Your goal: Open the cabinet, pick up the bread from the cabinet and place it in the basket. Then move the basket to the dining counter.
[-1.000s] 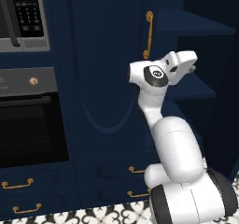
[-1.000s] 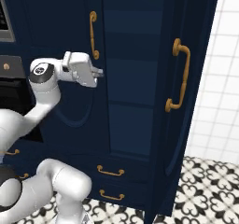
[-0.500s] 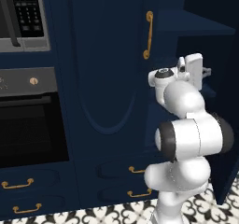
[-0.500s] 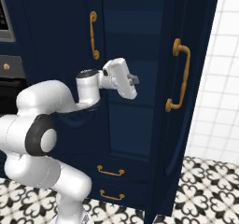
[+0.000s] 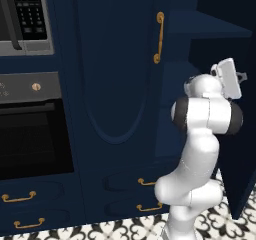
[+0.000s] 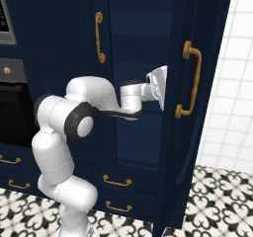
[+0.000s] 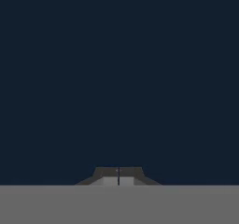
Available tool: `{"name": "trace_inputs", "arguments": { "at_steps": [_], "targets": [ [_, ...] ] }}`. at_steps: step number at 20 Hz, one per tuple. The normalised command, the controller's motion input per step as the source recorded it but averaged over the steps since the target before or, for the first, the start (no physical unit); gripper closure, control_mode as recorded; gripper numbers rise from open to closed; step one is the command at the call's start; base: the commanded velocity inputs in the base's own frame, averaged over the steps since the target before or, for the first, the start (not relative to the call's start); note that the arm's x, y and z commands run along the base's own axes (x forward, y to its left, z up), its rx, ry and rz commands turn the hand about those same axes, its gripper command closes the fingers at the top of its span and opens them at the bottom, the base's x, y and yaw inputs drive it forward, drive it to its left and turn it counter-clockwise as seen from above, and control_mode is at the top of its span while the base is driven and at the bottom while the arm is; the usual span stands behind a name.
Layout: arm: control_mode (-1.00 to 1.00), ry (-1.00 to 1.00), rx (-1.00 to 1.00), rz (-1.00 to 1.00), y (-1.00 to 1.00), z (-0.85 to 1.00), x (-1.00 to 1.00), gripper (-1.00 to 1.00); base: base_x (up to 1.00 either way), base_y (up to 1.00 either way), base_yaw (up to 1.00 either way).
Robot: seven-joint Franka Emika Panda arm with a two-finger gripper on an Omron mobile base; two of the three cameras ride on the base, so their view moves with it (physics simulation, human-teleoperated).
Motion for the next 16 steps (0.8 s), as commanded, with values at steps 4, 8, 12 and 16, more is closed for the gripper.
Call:
{"name": "trace_inputs", "arguments": {
  "at_steps": [4,8,12,16],
  "targets": [
    [-1.0,0.27,0.18,-0.34,-1.0,0.0,0.0,1.0,0.0,0.0,0.0],
    [-1.0,0.26,0.52,-0.19,-1.0,0.04,0.0,1.0,0.0,0.0,0.0],
    [-1.0,0.16,0.59,-0.13,-0.78,0.13,-0.16,1.0,0.0,0.0,0.0],
    [-1.0,-0.29,0.39,-0.05,0.73,0.01,-1.0,1.0,0.0,0.0,0.0]
  ]
}}
